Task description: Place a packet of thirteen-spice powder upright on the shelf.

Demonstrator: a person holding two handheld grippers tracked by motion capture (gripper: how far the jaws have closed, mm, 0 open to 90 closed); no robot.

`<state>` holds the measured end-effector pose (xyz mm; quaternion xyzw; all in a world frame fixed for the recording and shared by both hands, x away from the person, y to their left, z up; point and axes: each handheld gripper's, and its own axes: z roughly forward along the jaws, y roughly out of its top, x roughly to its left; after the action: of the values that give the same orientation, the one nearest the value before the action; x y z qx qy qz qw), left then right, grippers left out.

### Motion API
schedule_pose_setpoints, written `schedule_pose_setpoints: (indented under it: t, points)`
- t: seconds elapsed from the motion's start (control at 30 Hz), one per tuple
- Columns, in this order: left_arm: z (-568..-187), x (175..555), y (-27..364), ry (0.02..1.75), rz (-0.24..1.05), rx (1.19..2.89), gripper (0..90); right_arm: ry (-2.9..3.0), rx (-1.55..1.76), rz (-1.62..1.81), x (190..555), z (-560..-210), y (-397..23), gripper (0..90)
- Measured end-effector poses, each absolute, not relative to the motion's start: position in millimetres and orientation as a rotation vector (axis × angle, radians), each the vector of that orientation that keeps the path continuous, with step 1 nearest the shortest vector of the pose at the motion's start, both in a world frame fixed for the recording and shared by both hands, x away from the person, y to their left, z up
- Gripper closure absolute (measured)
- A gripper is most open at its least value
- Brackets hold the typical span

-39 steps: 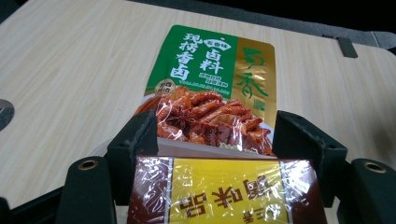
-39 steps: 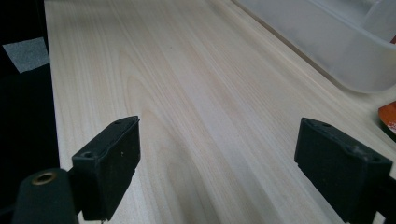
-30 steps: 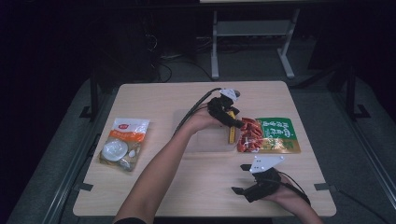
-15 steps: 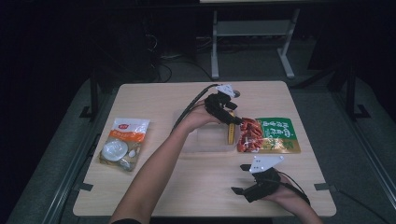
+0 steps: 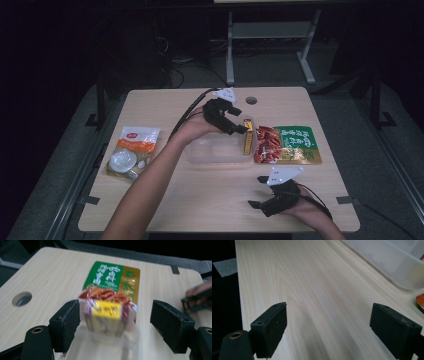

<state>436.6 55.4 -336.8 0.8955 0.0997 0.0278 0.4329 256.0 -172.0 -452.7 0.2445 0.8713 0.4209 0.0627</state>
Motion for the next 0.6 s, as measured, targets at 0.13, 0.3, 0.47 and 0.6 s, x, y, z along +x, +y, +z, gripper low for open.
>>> schedule_pose_setpoints:
  t: [0.13, 0.3, 0.47, 0.6]
  points:
    - [-338, 424, 70, 0.272, 0.060, 2.242, 22.5, 2.643, 0.740, 1.260, 256, -453, -171, 13.9]
    - [-343, 406, 90, 0.284, 0.069, 2.247, 22.5, 2.647, 0.738, 1.255, 255, -454, -170, 13.9]
    - [-349, 388, 106, 0.312, 0.071, 2.241, 21.9, 2.650, 0.734, 1.247, 256, -455, -170, 13.9]
    - [-358, 375, 122, 0.328, 0.084, 2.233, 21.9, 2.653, 0.735, 1.245, 256, -456, -170, 13.9]
